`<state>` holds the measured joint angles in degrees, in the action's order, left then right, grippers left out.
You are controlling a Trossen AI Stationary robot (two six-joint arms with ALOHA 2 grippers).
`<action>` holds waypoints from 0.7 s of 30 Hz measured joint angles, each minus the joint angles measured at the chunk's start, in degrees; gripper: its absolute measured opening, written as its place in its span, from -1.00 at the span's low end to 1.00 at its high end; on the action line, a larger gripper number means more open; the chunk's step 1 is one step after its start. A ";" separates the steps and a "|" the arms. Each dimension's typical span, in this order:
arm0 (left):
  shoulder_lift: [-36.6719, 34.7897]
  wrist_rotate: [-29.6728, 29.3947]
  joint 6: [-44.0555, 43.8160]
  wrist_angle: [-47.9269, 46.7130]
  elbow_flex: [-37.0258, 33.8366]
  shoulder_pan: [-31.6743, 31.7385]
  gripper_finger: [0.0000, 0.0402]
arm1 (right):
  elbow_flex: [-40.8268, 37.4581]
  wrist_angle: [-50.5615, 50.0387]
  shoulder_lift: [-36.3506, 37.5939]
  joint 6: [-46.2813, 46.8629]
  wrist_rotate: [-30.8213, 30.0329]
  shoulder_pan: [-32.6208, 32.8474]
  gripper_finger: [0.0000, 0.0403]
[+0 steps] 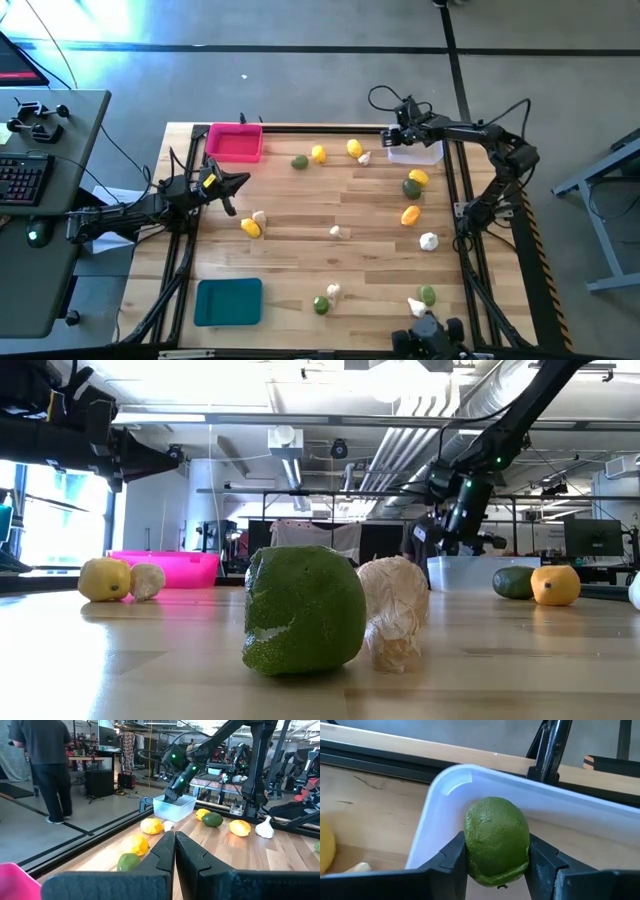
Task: Sort produce into baskets
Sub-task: Put the center lime into the transparent bin, then put the top right lime into the transparent bin
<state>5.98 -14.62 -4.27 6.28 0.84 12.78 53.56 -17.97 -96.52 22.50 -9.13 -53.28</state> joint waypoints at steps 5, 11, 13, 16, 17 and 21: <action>0.01 0.01 -0.13 0.00 -0.01 0.00 -1.00 | 0.00 0.62 -0.86 0.19 -0.27 0.00 -0.32; 0.01 0.01 -0.12 -0.01 -0.01 0.00 -1.00 | 0.00 0.67 -0.95 0.17 -1.85 0.00 -0.14; 0.01 0.01 -0.09 -0.02 -0.02 0.02 -1.00 | 0.00 0.66 -0.95 0.15 -1.86 0.02 -0.07; 0.00 0.01 -0.09 -0.07 -0.02 0.00 -1.00 | 0.00 0.60 -0.95 0.56 -1.87 0.05 0.03; 0.00 0.01 -0.13 -0.13 0.00 0.02 -1.00 | 0.02 0.59 -0.95 0.61 -1.86 0.05 0.05; 0.00 0.01 -0.17 -0.37 -0.02 0.01 -1.00 | 0.02 0.31 -0.37 -0.21 -1.81 0.07 0.11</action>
<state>5.98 -14.61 -4.45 5.91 0.82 12.78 53.58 -17.67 -96.89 22.30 -10.94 -53.21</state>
